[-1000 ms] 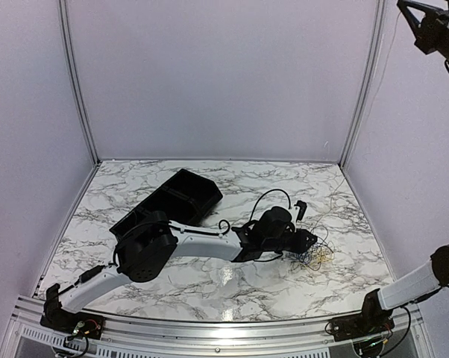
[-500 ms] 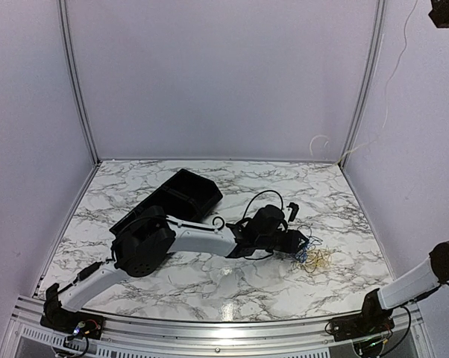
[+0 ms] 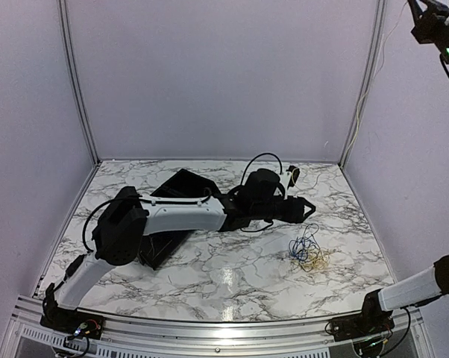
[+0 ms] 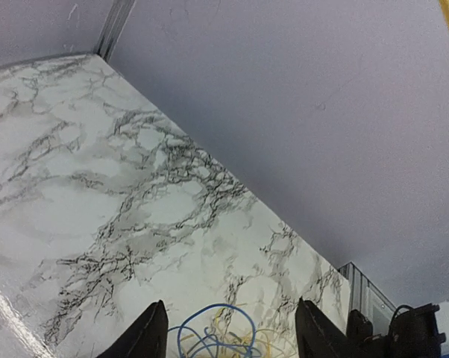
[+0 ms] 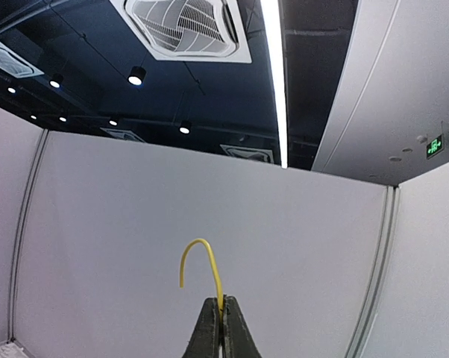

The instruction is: Untangle the cables

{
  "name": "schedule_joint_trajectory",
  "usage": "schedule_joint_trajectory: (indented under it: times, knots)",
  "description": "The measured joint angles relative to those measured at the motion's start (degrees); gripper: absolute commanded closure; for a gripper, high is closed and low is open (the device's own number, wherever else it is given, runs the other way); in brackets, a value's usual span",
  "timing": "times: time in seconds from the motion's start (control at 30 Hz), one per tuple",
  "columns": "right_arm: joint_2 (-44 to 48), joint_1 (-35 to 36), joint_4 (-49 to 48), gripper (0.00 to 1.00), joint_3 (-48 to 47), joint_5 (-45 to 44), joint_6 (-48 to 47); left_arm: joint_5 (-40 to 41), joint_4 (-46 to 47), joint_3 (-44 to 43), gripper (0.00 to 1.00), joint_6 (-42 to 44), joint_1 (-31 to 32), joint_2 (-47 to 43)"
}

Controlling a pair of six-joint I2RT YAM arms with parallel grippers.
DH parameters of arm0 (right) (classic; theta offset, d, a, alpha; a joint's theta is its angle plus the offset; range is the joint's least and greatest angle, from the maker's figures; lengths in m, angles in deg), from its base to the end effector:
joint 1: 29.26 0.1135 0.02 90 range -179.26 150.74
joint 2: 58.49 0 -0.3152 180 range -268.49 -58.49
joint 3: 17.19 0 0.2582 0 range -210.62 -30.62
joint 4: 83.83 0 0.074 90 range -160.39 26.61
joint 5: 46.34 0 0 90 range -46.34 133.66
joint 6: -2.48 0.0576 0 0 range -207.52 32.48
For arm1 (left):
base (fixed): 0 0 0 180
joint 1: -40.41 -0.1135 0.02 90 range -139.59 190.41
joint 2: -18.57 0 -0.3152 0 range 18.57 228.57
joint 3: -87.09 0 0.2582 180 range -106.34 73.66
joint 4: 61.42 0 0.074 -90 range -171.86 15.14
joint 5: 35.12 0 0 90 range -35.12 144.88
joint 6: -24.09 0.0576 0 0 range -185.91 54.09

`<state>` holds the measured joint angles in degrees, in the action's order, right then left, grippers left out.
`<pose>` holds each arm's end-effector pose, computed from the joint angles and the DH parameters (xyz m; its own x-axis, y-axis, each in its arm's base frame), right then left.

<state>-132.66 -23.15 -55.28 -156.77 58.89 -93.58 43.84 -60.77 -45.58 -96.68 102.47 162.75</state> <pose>0.1427 0.0305 0.7293 0.6260 -0.0354 -0.7790 -0.2470 0.9385 -0.2412 0.2980 -0.5854 0.2219 -0.5645 -0.0073 -0.8254 0.7756 0.3375 -0.5334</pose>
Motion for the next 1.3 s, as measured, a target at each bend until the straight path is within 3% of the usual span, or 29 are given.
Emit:
schedule_joint_trajectory:
  times: [0.17, 0.3, 0.57, 0.9, 1.13, 1.3]
  knots:
    - [1.0, 0.0, 0.7, 1.00, 9.3, 1.6, 0.0, 2.5, -2.5, 2.9, 0.36, 1.6, -0.2, -9.2]
    - [0.9, 0.0, 2.7, 1.00, 15.0, 3.7, 0.2, 5.7, -5.4, 10.4, 0.35, 3.5, -0.2, -18.4]
    - [0.0, 0.2, 4.4, 1.00, 17.2, 9.1, 1.5, 13.2, -13.5, 27.3, 0.35, 8.3, -0.2, -32.3]
    - [-4.5, 8.8, 6.6, 1.00, 24.2, 13.1, 1.4, 20.7, -18.1, 35.8, 0.35, 13.8, -0.2, -44.7]
    - [-8.1, 15.5, 7.8, 1.00, 24.4, 13.9, 1.2, 21.2, -12.4, 37.5, 0.36, 20.1, -0.3, -47.4]
    - [-8.5, 18.9, 7.9, 1.00, 24.4, 14.7, 1.1, 22.5, -11.4, 32.2, 0.36, 20.2, -0.4, -42.4]
